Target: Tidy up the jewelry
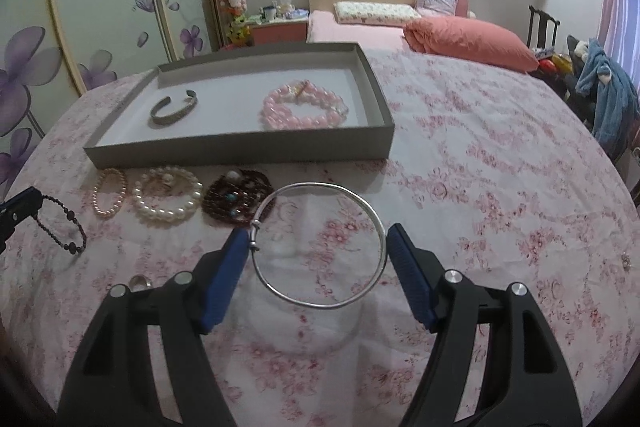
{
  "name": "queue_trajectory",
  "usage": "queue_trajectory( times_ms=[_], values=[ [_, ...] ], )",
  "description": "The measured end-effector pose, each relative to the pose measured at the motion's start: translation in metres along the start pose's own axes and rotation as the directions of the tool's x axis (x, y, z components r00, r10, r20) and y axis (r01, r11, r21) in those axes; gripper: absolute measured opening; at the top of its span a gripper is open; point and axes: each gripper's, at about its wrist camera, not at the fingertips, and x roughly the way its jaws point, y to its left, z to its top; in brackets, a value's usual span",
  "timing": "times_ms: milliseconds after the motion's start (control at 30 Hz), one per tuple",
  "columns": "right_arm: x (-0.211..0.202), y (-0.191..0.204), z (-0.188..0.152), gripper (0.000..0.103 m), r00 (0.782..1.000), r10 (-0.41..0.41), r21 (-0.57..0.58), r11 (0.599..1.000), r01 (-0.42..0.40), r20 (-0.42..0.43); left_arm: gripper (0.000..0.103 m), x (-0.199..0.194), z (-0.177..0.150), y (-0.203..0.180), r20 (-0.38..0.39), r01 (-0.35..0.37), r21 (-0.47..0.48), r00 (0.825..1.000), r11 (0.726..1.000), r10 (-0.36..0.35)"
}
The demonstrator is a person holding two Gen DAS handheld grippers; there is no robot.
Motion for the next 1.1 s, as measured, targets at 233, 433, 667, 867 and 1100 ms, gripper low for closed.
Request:
queue_trajectory(
  times_ms=[233, 433, 667, 867, 1100],
  values=[
    [-0.020, 0.011, 0.003, 0.069, 0.997, 0.019, -0.013, 1.000, -0.018, 0.070, 0.009, -0.013, 0.006, -0.005, 0.060, 0.005, 0.009, 0.998, 1.000, -0.005],
    [-0.033, 0.024, 0.006, 0.069, 0.993, 0.023, -0.052, 0.998, -0.017, 0.120, 0.008, -0.017, 0.008, -0.010, 0.087, 0.002, 0.027, 0.996, 1.000, -0.005],
    [-0.028, 0.024, 0.003, 0.069, 0.994, 0.025, -0.054, 0.998, -0.019, 0.102, 0.010, 0.002, -0.006, -0.001, -0.033, -0.030, 0.043, 0.999, 0.999, 0.031],
    [-0.024, 0.023, 0.001, 0.069, 0.996, 0.018, -0.049, 0.999, -0.014, 0.089, 0.049, 0.018, -0.025, -0.001, -0.114, -0.033, 0.071, 0.993, 0.997, 0.041],
    [-0.022, 0.024, 0.000, 0.069, 0.997, 0.020, -0.057, 0.998, -0.016, 0.078, 0.027, 0.036, -0.031, -0.008, -0.179, -0.040, 0.098, 0.982, 0.994, 0.057]
  ],
)
